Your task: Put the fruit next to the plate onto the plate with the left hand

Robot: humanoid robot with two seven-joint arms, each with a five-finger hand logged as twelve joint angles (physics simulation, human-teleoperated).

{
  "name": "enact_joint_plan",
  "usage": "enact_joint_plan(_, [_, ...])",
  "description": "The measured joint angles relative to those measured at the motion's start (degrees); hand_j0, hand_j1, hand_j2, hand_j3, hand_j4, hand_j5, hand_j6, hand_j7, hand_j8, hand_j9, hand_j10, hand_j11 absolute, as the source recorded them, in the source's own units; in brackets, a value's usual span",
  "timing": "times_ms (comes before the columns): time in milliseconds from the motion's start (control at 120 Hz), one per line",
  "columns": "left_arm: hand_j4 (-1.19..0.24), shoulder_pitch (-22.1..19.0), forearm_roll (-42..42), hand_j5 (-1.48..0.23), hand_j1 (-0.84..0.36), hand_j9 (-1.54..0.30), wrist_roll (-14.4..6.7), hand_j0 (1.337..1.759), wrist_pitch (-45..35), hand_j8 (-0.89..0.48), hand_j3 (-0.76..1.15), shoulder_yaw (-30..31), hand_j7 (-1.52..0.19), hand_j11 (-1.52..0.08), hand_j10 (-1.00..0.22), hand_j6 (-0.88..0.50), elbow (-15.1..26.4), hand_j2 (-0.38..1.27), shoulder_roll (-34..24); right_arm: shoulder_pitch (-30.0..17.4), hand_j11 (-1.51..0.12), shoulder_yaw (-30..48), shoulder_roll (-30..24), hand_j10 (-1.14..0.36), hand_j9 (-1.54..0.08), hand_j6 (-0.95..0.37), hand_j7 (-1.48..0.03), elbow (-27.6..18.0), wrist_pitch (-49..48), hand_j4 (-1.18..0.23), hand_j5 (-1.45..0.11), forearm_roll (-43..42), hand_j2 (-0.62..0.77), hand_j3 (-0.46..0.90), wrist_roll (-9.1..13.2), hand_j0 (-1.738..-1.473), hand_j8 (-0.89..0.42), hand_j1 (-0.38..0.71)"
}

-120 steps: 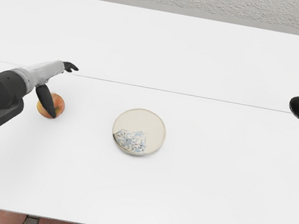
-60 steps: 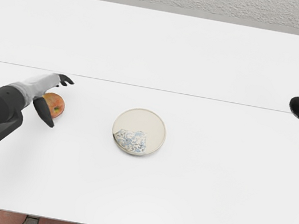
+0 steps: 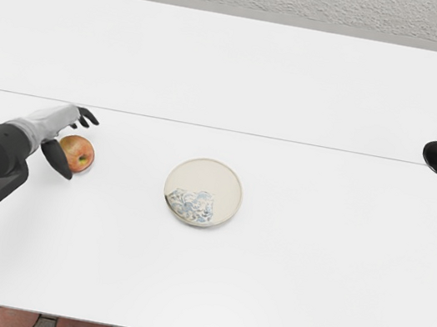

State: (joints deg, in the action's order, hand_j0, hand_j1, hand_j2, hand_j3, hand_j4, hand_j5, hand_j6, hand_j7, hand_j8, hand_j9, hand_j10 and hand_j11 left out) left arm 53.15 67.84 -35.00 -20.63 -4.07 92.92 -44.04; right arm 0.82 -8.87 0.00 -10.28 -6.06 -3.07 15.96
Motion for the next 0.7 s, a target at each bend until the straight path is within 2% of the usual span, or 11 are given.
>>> enact_joint_plan(192, [-0.37,-0.33,0.02,-0.49,-0.1,-0.49,0.0,1.658,0.0,-0.37,0.0,-0.03,-0.49,-0.49,-0.37,-0.37,-0.64,0.13,0.88,-0.02,0.0,0.0,0.0,0.0,0.0,0.0,0.0,0.0,0.0,0.0,0.0,-0.01,0.0,0.0,0.0,-1.658,0.0,-0.35])
enact_joint_plan(325, [-0.43,-0.33,-0.02,-0.57,-0.14,-0.57,0.0,1.657,0.1,-0.43,0.0,-0.05,-0.57,-0.57,-0.43,-0.43,-0.7,0.07,0.88,-0.01,0.0,0.0,0.0,0.0,0.0,0.0,0.0,0.0,0.0,0.0,0.0,-0.01,0.0,0.0,0.0,-1.658,0.0,-0.35])
enact_joint_plan(583, [-0.57,-0.25,-0.02,-0.75,-0.19,-0.75,-0.02,1.654,0.27,-0.37,0.0,-0.09,-0.75,-0.75,-0.56,-0.41,-0.71,0.18,0.88,-0.02,0.0,-0.08,0.0,0.0,0.0,0.0,0.0,0.0,0.0,0.0,0.0,-0.01,0.0,0.0,0.03,-1.658,0.0,-0.35])
enact_joint_plan(700, [-0.55,0.55,-0.31,-0.82,-0.2,-0.82,-0.09,1.653,0.31,-0.33,0.0,-0.3,-0.82,-0.82,-0.58,-0.37,-0.55,0.22,1.0,-0.01,0.0,-0.08,0.0,0.0,0.0,0.0,0.0,0.0,0.01,0.0,0.0,-0.01,0.0,0.0,0.01,-1.658,0.0,-0.35])
